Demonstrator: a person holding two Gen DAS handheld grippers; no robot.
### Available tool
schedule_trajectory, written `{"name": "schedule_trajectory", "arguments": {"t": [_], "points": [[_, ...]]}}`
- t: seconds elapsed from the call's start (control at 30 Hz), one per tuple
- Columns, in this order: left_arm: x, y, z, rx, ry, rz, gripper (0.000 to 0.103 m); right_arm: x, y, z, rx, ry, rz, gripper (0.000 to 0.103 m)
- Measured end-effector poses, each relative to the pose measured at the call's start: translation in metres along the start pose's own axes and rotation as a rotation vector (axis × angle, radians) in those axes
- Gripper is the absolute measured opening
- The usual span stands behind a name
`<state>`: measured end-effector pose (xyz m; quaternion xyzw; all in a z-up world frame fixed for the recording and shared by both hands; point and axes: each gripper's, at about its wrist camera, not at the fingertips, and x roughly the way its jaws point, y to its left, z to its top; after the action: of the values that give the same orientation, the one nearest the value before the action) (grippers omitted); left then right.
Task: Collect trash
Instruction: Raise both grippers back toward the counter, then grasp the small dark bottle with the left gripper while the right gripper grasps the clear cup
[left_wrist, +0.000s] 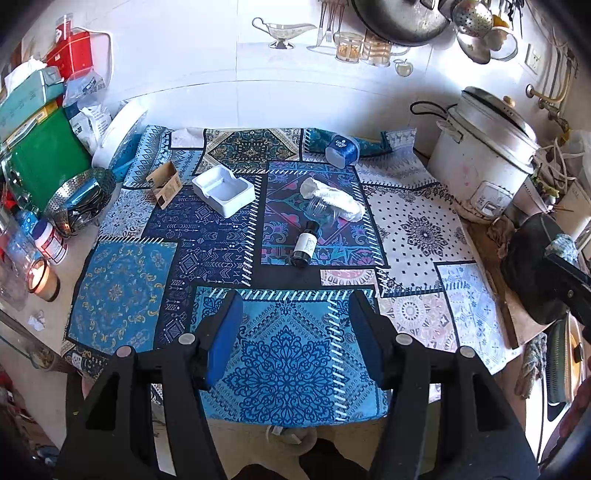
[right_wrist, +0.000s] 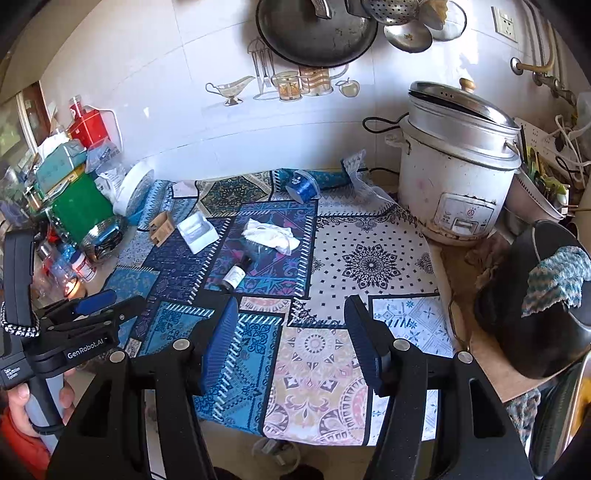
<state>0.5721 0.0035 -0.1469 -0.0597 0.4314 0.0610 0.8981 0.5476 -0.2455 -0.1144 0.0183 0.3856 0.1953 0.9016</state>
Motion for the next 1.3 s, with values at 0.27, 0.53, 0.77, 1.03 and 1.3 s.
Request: {"name": "schedule_trajectory", "arguments": {"t": [0.27, 0.53, 0.77, 1.03, 1.3], "points": [[0.082, -0.003, 0.031, 0.030, 0.113, -0.032, 0.058, 0.048, -0.018, 0.014, 0.044, 0.072, 0.000, 0.056], [0.171, -0.004, 0.056, 0.120, 0.241, -0.112, 0.058, 0.091, -0.023, 0.024, 0.174, 0.131, -0.062, 0.056], [0.227, -0.003, 0.061, 0.153, 0.336, -0.162, 0.050, 0.140, -0.013, 0.030, 0.225, 0.198, -0.077, 0.056], [0.231, 0.010, 0.061, 0.129, 0.309, -0.205, 0.027, 0.193, 0.010, 0.039, 0.248, 0.276, 0.026, 0.056], [0.224, 0.057, 0.059, 0.131, 0.305, -0.142, 0.027, 0.256, 0.034, 0.049, 0.270, 0.330, 0.100, 0.056]]}}
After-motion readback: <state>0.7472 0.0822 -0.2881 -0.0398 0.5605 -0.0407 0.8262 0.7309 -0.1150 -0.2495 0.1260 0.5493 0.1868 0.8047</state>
